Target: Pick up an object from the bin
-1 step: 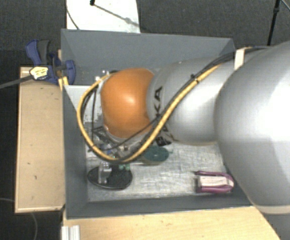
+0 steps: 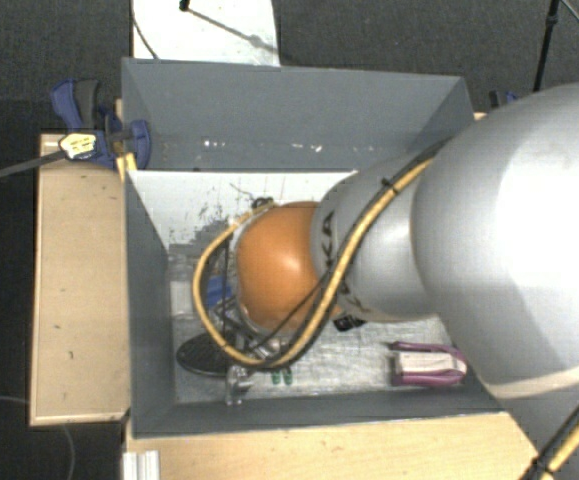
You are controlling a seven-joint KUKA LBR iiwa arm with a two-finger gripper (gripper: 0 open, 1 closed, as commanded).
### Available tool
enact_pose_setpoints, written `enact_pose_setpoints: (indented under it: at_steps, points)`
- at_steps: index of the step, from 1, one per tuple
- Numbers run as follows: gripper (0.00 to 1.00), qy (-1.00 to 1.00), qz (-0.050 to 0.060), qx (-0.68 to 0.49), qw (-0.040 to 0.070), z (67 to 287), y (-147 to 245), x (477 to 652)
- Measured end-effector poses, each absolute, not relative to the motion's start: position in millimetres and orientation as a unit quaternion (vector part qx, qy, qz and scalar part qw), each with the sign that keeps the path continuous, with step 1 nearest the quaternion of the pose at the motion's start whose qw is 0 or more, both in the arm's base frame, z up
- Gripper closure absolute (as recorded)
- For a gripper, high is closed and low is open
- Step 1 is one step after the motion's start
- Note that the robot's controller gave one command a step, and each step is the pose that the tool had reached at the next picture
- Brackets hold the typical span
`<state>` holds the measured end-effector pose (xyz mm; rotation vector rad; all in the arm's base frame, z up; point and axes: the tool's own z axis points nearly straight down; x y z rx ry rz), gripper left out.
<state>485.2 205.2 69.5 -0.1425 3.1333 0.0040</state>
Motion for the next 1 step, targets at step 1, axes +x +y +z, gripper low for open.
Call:
enact_pose_setpoints:
  at_steps: [1]
  points:
    - [1.0,0.999,0.001,-0.044,0.002,71.6,206.9,485.4]
